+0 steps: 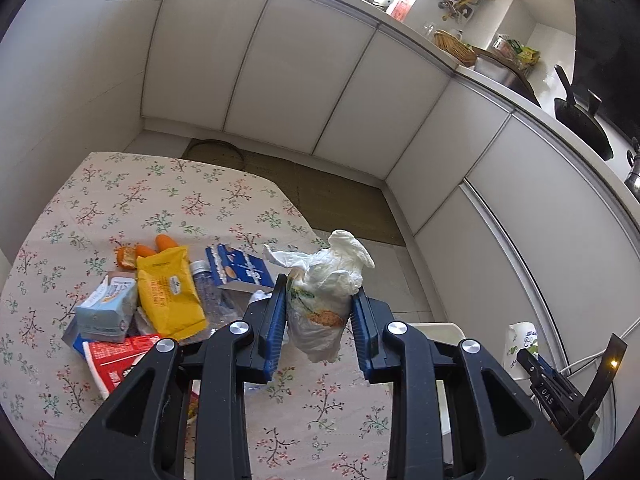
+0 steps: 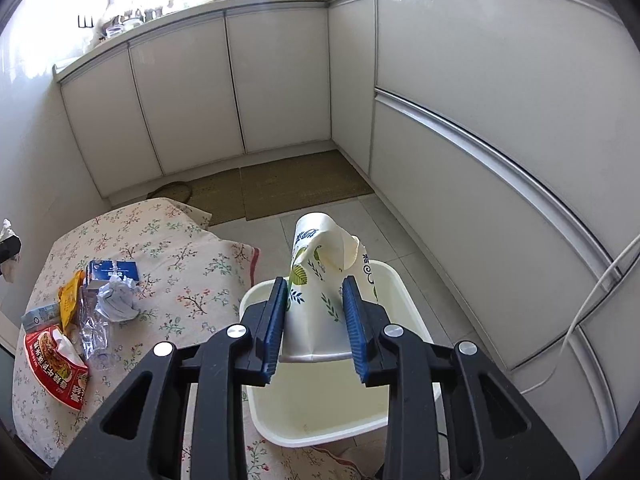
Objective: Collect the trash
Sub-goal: 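Carry the tissue and paper cup in both tools over the white bin, then open the right tool then the left tool to drop both items into the bin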
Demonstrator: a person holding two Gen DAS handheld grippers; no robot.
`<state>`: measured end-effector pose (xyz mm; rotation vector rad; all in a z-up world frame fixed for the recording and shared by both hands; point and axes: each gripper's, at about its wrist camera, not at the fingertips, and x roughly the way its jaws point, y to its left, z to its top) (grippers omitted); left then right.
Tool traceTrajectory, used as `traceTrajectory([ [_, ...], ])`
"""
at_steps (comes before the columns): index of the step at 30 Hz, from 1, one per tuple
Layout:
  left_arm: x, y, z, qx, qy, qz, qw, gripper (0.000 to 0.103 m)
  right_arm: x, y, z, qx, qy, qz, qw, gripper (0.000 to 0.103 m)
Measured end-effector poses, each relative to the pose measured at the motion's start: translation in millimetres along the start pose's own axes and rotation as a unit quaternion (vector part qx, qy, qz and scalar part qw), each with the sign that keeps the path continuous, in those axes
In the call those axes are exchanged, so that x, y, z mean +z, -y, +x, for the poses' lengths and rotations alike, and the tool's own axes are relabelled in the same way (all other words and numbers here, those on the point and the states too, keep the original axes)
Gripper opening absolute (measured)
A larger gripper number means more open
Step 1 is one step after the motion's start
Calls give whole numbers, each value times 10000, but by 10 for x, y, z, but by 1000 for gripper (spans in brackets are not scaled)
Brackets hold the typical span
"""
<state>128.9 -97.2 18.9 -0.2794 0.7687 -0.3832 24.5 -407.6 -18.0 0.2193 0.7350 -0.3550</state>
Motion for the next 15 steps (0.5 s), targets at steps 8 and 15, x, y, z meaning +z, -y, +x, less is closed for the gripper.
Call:
traceTrajectory([
  [8,-184,636,361,-399,-312,422,9978,28,-112,443,43,-332,-110,250,9991,58],
  [15,-370,1241,713,-956,-562,831,9904,28,-188,845,-32,-787,18,452,9959,76],
])
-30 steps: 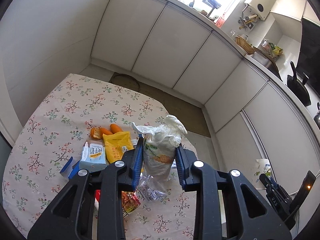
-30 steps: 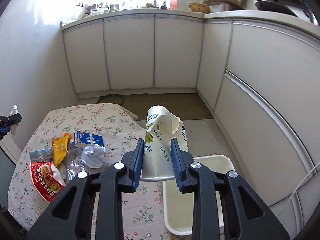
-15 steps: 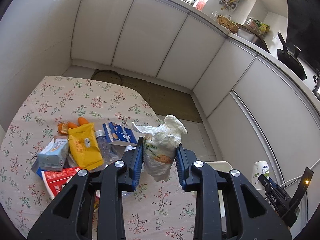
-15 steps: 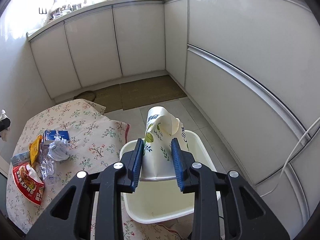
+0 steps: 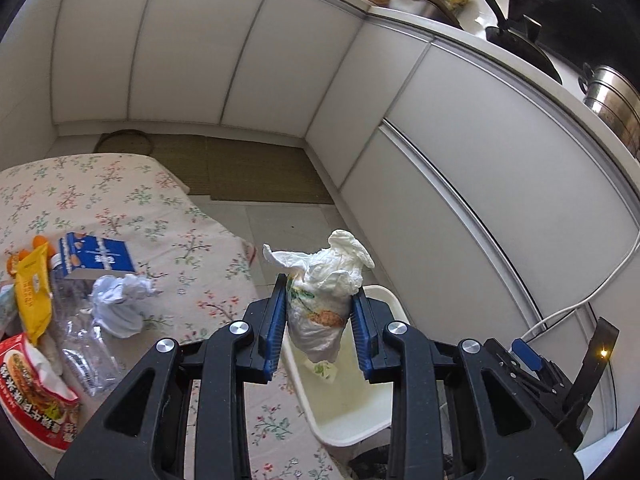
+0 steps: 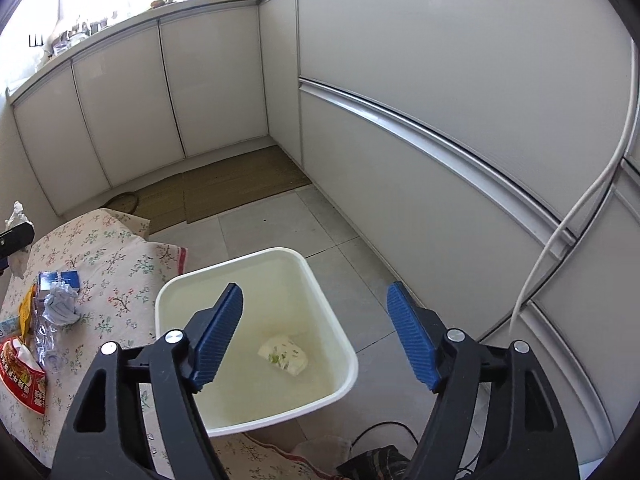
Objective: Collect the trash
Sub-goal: 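Open the right tool then the left tool to drop both items into the bin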
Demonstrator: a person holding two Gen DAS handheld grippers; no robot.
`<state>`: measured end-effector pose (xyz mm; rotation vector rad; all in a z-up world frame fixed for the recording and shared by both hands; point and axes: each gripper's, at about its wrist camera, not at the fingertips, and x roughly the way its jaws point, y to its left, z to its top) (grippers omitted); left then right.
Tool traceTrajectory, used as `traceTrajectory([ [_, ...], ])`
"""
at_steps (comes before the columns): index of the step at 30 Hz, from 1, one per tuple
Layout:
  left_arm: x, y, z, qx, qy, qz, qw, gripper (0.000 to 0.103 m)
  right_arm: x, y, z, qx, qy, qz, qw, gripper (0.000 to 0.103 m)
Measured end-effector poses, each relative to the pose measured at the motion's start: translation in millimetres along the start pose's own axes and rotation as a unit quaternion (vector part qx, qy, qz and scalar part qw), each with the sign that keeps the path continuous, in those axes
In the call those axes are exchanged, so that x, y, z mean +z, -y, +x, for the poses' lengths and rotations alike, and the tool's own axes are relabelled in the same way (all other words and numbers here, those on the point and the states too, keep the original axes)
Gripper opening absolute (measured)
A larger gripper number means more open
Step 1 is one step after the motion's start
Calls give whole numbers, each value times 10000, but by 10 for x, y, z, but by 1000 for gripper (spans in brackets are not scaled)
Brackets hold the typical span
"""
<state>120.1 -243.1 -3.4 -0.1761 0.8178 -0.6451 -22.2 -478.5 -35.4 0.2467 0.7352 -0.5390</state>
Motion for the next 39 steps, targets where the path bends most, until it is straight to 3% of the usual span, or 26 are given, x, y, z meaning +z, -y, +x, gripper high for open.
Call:
traceTrajectory([
  [15,-259,788,668,-384,-539,1027,9925,31,-56,441,10,-709,132,613,9955,90],
  [16,-272,810,687,-388,-571,1065,9919,34,-55,432,6,-740,159,617,9952,90],
  [18,-286,825,701,-375,-588,1092,9916,51,-53,403,-3,-763,216,593,9951,91],
  [22,-278,809,669,-311,-542,1078,9922,59,-49,311,-12,-726,259,509,9957,91],
  [27,-270,763,594,-43,-396,1076,9934,80,-14,234,-28,-684,338,490,9959,92],
  [32,-270,668,495,347,-238,1047,9936,92,27,107,-41,-625,455,478,9959,94],
  [39,-242,417,352,769,-161,794,9937,96,75,-191,-97,-504,672,286,9961,95],
])
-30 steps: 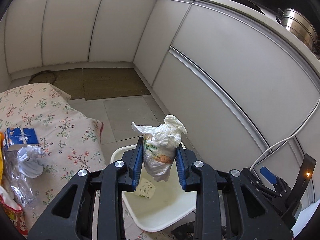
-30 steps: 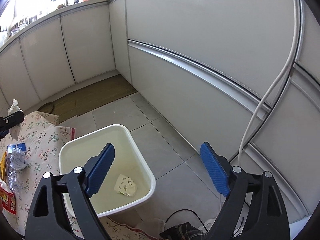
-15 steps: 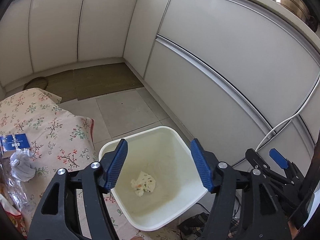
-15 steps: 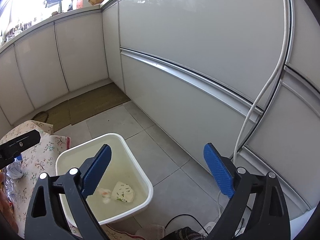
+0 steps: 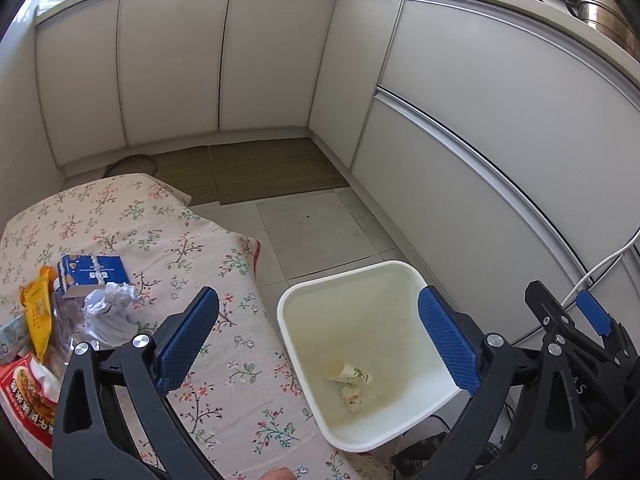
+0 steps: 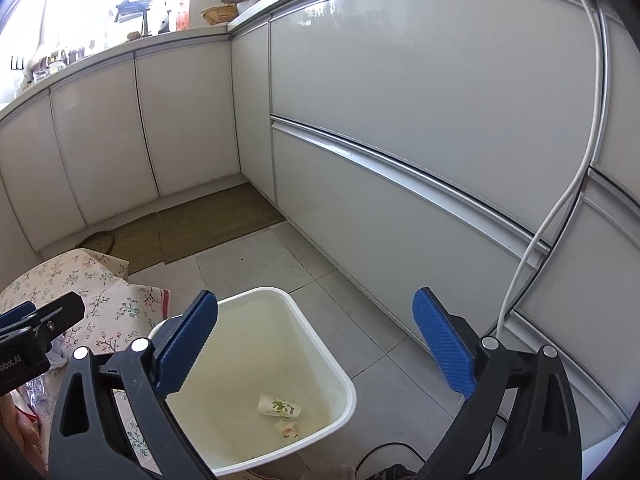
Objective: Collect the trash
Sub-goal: 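Open the right tool then the left tool to drop both items into the bin, then move both tools back to the table toward the red noodle cup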
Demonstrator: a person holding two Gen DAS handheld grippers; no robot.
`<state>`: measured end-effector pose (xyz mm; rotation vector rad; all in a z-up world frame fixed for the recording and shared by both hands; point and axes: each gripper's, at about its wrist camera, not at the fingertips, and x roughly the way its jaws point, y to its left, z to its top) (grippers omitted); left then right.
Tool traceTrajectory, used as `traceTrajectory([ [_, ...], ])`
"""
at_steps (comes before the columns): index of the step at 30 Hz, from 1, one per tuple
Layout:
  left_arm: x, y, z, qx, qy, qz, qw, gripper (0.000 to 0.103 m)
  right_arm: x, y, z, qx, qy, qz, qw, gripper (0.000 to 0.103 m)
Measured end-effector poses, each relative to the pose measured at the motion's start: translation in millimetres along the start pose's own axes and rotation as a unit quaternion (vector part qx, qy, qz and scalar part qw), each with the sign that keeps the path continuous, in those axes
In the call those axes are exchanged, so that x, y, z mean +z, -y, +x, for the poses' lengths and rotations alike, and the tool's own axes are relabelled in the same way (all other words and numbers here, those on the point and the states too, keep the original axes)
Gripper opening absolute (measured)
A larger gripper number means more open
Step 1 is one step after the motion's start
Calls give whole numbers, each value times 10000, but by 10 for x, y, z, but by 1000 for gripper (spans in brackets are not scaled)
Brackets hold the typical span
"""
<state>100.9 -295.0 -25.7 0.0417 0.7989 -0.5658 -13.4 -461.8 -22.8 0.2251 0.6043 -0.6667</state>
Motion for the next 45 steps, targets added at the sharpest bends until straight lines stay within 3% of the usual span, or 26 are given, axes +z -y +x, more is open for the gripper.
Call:
traceTrajectory([
  [10,-73,-459,-198,533,-45,-384,9978,96,15,-544,-81,472,33,-301,9984,96],
  [30,-304,-1353,-540,1460,-115,-1053,9836,96,-151,-1469,-223,1147,-53,-986,9885,96],
  [38,-424,-1709,-729,1814,-103,-1292,9748,96,-220,-1797,-265,1401,-154,-1181,9829,96],
  [45,-639,-2173,-897,2192,-247,-1734,9598,96,-338,-2092,-346,1645,-217,-1406,9761,96],
])
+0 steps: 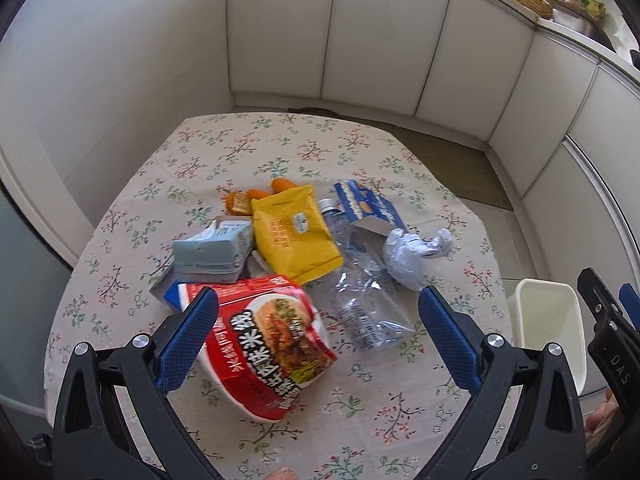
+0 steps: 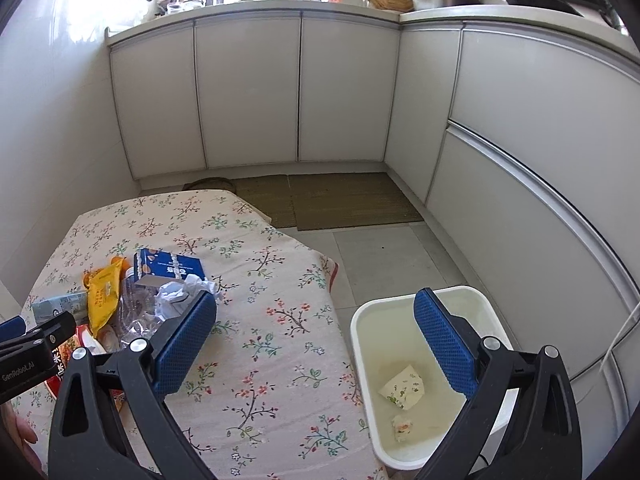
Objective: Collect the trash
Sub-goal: 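Move both tools back to the table toward the red noodle cup, then grasp the red noodle cup with the left tool while the right tool grasps the crumpled blue-white paper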
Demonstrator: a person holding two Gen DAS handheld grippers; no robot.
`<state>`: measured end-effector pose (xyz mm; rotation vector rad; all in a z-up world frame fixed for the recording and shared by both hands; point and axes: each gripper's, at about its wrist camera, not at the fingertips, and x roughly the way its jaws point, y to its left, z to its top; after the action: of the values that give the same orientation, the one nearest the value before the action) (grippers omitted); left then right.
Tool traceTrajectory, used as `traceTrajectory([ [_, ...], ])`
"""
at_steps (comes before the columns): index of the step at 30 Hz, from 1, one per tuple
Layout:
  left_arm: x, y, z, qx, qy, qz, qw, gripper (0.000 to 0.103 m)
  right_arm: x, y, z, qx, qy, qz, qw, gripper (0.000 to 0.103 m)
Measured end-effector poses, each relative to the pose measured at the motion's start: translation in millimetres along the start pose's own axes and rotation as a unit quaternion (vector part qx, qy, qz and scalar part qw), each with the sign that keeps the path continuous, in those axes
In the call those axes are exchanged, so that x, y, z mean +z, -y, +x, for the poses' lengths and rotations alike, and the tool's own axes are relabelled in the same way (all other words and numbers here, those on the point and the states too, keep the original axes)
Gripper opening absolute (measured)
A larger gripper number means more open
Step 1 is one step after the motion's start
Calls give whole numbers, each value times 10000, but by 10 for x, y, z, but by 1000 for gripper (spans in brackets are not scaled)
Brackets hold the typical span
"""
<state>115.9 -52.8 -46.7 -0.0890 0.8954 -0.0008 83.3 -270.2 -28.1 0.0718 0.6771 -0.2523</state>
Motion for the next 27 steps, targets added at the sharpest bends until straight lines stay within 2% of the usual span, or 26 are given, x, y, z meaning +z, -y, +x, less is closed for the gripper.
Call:
traceTrajectory([
  [4,-49,-301,54,140,-155,-249,9995,96,-13,-185,21,125,-62,-131,9998,96],
  [10,-135,-732,257,-188,-674,-807,9943,96,-65,-432,46,255,-105,-313,9991,96],
  [14,-189,-888,437,-729,-956,-996,9877,96,-105,-548,119,369,-240,-441,9981,96],
  [19,-268,-911,672,-1496,-1351,-1246,9715,95,-146,-586,278,632,-597,-372,9955,96],
  [22,-278,-867,717,-1757,-1364,-1226,9672,85,-182,-579,414,762,-903,-244,9927,96],
  [24,-269,-844,702,-1839,-1325,-1160,9670,71,-209,-564,520,851,-1129,-159,9898,96],
  [27,-250,-818,646,-2033,-1283,-1152,9638,69,-250,-563,664,964,-1403,-105,9853,96],
])
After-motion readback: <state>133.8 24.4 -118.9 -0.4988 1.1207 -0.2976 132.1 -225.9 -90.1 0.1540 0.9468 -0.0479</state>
